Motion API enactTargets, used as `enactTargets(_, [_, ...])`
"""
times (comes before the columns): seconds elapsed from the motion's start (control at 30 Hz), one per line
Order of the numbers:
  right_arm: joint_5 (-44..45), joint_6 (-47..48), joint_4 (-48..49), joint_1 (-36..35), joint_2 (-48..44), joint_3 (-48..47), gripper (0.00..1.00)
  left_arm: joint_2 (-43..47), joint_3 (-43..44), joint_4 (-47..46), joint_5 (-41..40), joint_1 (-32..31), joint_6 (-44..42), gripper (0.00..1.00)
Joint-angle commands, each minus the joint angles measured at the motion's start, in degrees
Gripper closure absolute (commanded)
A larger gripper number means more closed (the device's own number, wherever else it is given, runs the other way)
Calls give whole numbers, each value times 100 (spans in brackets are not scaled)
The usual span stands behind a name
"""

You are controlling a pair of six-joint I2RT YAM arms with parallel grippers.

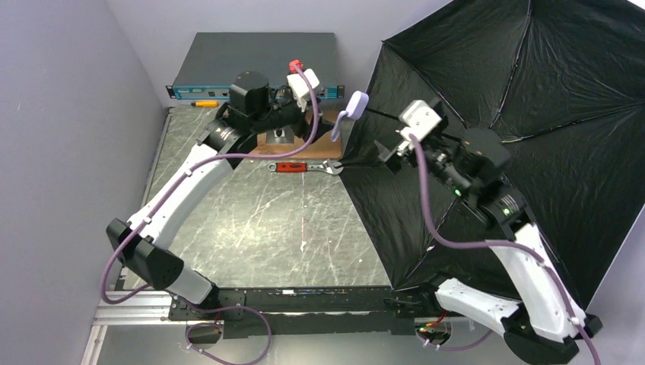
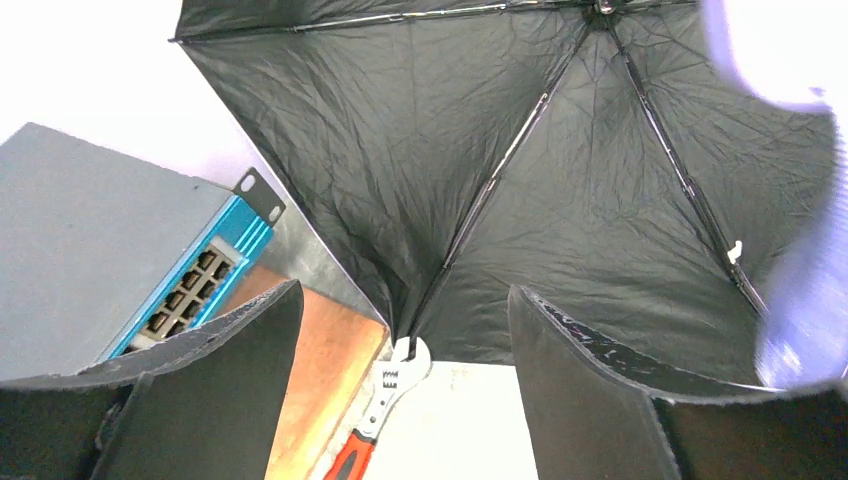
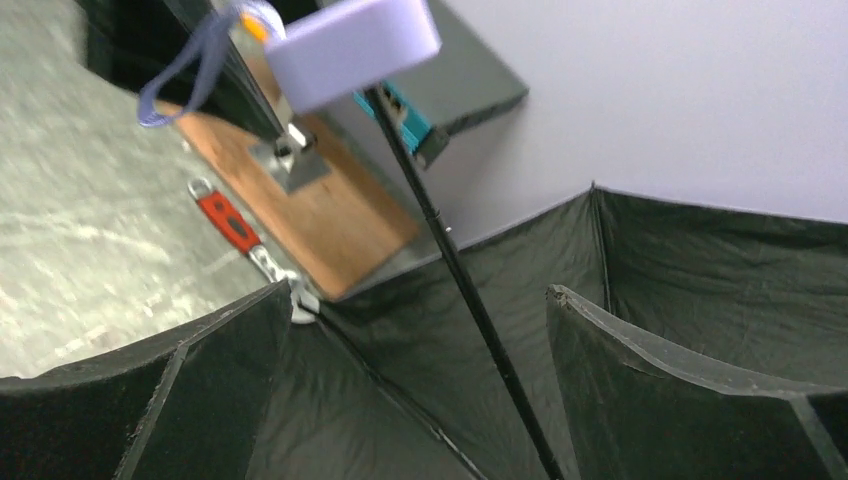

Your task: Open the umbrella

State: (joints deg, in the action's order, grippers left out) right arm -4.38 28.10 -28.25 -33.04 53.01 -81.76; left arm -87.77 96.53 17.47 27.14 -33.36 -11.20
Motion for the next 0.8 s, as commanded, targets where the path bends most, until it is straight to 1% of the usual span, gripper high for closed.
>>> enactTargets(0.0, [657, 711, -400, 22, 372, 96, 1, 662, -198, -22, 147, 87, -230, 20])
enactTargets(0.1, [780, 857, -71, 17, 380, 413, 1, 1028, -484, 107, 87, 106, -371, 17])
enactTargets(0.2, [538, 813, 121, 21, 319, 517, 1, 1525, -820, 368, -4, 265, -365, 7])
enactTargets(0.23, [410, 745, 289, 19, 214, 630, 0, 1676, -978, 466, -21, 360, -328, 3])
enactTargets(0.27, [263, 576, 449, 20, 86, 771, 0, 1805, -1073, 587, -19, 463, -299, 1])
enactTargets(0.37, [411, 145, 764, 16, -206, 1264, 0, 2160, -1376, 1018, 1, 807, -340, 0])
enactTargets(0.43, [860, 94, 910, 9, -220, 1439, 1, 2477, -1728, 1047, -24, 1021, -421, 0])
enactTargets(0.5, [1263, 309, 1064, 22, -159, 1567, 2, 2742, -2012, 1088, -101, 1212, -501, 0])
enactTargets(0.57, [1778, 606, 1470, 40, -102, 1741, 2, 2890, -2157, 1190, -75, 1375, -467, 0])
enactTargets(0.67, [1973, 1065, 1960, 223, 62, 1910, 3, 3022, -2275, 1184, -18, 1475, -403, 0])
enactTargets(0.7, [1993, 1156, 2181, 331, 148, 1955, 4, 3042, -2298, 1158, -19, 1488, -401, 0])
enactTargets(0.77, [1965, 1181, 2317, 620, 383, 1899, 6, 3042, -2306, 1105, -48, 1499, -372, 0])
